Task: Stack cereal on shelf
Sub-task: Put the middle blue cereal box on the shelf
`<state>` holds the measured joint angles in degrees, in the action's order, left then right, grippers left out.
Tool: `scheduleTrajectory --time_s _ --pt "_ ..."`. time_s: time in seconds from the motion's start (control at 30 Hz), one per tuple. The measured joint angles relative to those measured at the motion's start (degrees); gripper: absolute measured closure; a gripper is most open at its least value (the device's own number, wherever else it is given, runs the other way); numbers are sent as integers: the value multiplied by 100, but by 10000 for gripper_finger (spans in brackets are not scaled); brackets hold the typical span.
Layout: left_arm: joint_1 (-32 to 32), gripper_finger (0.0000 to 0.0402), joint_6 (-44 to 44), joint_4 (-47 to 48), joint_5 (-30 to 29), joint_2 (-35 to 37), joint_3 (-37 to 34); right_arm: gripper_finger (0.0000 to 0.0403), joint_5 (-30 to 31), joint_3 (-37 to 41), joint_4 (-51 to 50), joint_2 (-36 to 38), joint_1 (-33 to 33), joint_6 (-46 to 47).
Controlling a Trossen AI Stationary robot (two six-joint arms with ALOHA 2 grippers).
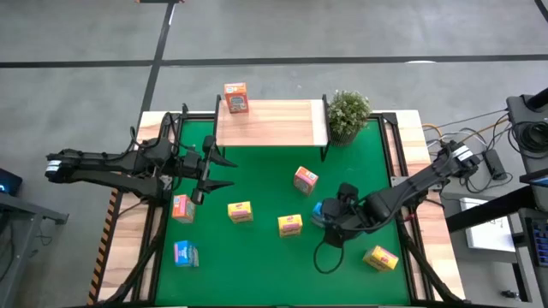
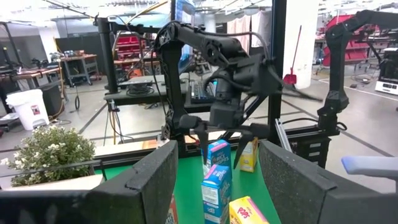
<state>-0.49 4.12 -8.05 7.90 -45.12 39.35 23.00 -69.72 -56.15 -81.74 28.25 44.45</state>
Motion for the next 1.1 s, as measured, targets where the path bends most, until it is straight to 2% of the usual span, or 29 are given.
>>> scheduleTrajectory --time_s 0.17,0.3,0.77,1.1 --pt "0 193 74 0 0 -12 0 101 107 401 290 7 0 100" --pt "0 193 89 -2 0 -22 -2 110 112 668 732 36 0 75" --pt "0 193 93 -13 0 -99 -4 210 110 814 897 73 -2 -13" --pt "0 193 91 -36 0 -158 -4 246 107 814 895 73 -2 -11"
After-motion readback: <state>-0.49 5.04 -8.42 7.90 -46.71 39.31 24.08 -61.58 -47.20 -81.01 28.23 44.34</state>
